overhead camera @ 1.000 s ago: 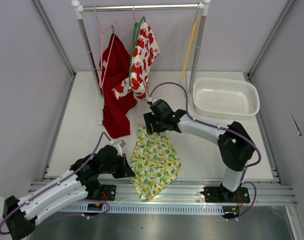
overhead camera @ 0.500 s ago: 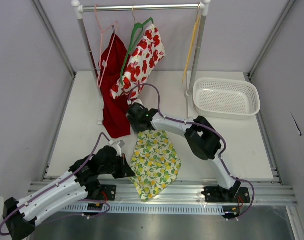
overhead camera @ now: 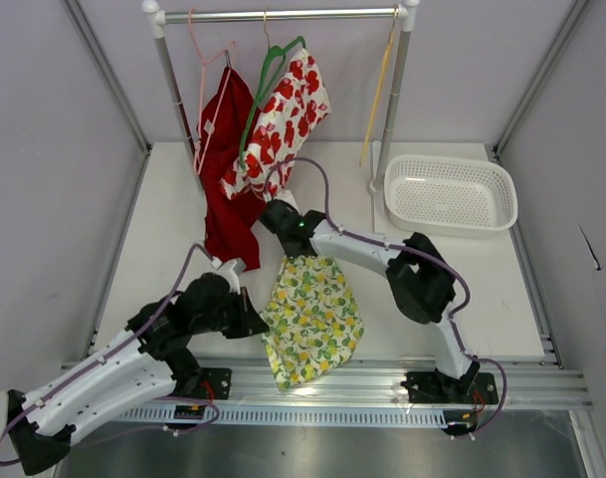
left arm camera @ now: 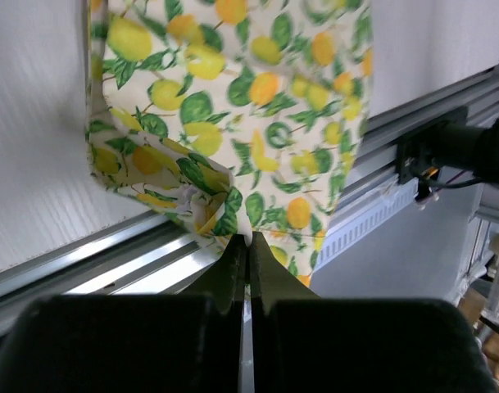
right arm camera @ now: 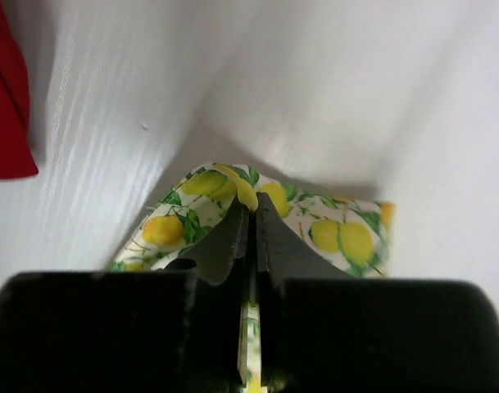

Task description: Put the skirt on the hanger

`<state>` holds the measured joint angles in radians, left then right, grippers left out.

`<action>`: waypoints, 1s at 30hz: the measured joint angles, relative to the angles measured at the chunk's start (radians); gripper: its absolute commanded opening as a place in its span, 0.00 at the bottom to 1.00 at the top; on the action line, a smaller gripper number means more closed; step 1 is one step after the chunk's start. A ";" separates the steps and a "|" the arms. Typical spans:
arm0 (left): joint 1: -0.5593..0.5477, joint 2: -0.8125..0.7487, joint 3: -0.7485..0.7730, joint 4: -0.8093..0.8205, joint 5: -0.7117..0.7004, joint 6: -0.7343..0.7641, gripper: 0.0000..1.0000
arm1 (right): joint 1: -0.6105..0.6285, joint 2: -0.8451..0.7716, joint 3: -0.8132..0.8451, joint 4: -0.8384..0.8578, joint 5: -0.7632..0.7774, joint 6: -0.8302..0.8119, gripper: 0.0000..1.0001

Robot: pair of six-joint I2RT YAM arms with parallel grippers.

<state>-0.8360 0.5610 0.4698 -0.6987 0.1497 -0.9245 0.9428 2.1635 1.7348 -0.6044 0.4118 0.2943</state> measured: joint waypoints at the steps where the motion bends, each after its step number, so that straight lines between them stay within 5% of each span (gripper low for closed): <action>1: 0.000 0.018 0.058 -0.024 -0.021 0.014 0.00 | -0.001 -0.034 -0.006 -0.018 0.016 0.000 0.00; 8: 0.051 0.155 0.449 -0.089 -0.140 0.165 0.00 | -0.020 -0.413 -0.039 -0.094 0.125 0.027 0.00; 16: 0.399 0.328 0.736 -0.122 -0.108 0.351 0.00 | -0.200 -0.798 -0.114 -0.153 0.155 0.085 0.01; 23: 0.496 0.518 0.908 -0.015 0.029 0.406 0.00 | -0.401 -0.891 -0.193 -0.137 0.015 0.101 0.01; 30: 0.542 0.716 1.014 0.132 0.200 0.421 0.00 | -0.649 -0.787 -0.188 -0.054 -0.255 0.106 0.00</action>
<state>-0.2935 1.2766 1.4841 -0.5663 0.3500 -0.5034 0.2939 1.3762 1.5471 -0.6586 0.1566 0.4004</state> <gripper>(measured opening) 0.009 0.032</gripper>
